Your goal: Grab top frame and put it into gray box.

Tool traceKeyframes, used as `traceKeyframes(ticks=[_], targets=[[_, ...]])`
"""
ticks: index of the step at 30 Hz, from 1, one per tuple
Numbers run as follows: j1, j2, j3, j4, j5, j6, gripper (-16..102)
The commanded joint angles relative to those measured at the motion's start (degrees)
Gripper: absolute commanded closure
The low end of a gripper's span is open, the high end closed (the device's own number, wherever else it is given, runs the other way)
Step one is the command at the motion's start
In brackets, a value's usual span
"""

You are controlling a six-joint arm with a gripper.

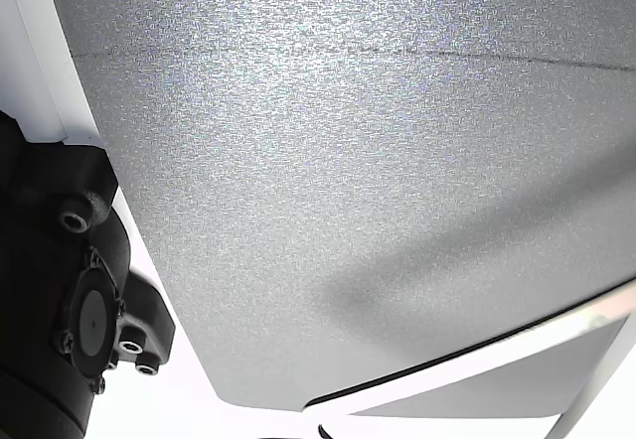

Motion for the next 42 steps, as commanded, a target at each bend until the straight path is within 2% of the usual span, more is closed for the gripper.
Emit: traceKeyframes(ticks=[1,5,15,19,23,30,33,38,42], targets=[[-2.11,-0.53,-6.68,4.75,5.71,18.02,97],[-4.75,-6.59,-18.11,16.52,12.92,39.2,97],[-15.64,-2.29,-12.22,17.05,15.82,63.11,97],[-21.09,0.88,-9.23,16.96,18.37,64.69,97],[-26.37,3.34,-8.96,16.88,16.96,66.97,98],[-32.87,5.89,-8.79,16.52,18.02,72.77,99],[-36.47,5.19,-12.04,16.88,14.77,73.21,99],[-40.87,2.99,-15.12,16.96,13.18,93.08,98],[-44.12,1.14,-17.58,16.96,7.12,117.6,99]])
